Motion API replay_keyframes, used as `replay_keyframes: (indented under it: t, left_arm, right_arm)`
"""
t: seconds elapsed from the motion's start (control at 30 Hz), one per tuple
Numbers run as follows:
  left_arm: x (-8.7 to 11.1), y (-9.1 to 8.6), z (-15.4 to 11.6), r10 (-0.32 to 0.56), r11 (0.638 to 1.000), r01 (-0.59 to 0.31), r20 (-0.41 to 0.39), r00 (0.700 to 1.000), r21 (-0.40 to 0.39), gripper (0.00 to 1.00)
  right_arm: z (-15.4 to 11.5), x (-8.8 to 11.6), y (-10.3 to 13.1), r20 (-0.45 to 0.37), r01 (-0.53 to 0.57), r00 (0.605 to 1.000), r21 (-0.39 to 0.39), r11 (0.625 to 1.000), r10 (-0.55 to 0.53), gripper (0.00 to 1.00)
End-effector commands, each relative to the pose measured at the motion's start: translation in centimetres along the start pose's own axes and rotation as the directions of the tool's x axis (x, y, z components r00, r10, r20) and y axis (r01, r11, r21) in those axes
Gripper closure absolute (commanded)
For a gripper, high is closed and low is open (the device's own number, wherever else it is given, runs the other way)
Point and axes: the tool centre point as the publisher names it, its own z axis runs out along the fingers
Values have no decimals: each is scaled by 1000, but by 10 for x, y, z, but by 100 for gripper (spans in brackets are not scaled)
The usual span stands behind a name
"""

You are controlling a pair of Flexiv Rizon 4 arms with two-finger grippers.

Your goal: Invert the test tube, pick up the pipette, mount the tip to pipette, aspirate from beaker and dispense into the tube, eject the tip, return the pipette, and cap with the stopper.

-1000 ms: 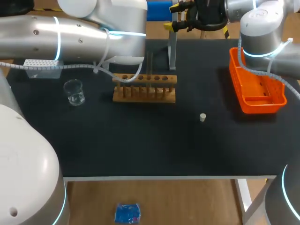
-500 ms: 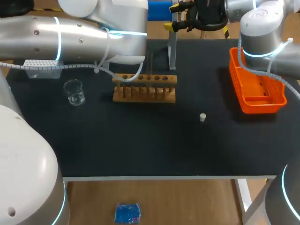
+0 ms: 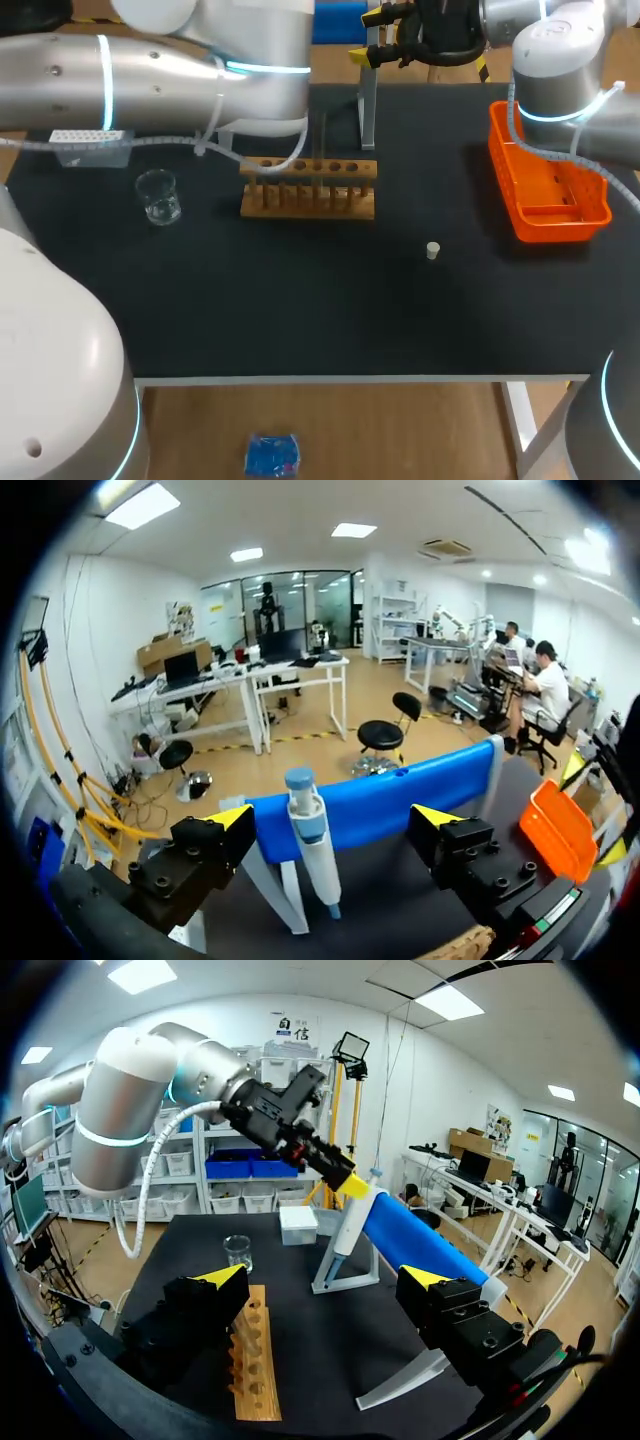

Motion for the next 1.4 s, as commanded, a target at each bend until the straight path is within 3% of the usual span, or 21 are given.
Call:
replay_keyframes:
  t: [0.03,0.13,0.33,0.63,0.77,0.9,1.03,1.17,1.3,1.33,1.4]
  left_arm:
    - [-15,6,-41,145,981,-110,-229,963,159,0]
    - [-15,3,-60,264,944,-171,-334,905,283,0]
    - [-11,11,-85,421,885,-238,-470,776,400,0]
    - [11,38,-113,543,833,-274,-617,569,481,0]
    - [22,54,-116,547,833,-268,-652,525,484,0]
    - [34,71,-112,543,837,-259,-676,498,482,0]
    - [46,89,-101,518,853,-237,-701,490,465,0]
    - [57,105,-91,485,872,-221,-715,504,436,0]
    - [68,117,-79,435,900,-241,-697,570,364,0]
    - [69,119,-76,413,910,-247,-680,606,333,0]
    - [74,121,-73,410,911,-248,-663,626,329,0]
  right_arm:
    - [-1,0,1,-1,0,1000,3,1000,0,0]
    - [-1,0,1,-1,0,1000,3,1000,0,0]
    - [-1,0,1,-1,0,1000,3,1000,0,0]
    - [-1,0,1,-1,0,1000,3,1000,0,0]
    - [-1,0,1,-1,0,1000,3,1000,0,0]
    - [-1,0,1,-1,0,1000,3,1000,0,0]
    - [-1,0,1,-1,0,1000,3,1000,0,0]
    - [-1,0,1,-1,0,1000,3,1000,0,0]
    - [-1,0,1,-1,0,1000,3,1000,0,0]
    - [-1,0,1,-1,0,1000,3,1000,0,0]
    - [-1,0,1,-1,0,1000,3,1000,0,0]
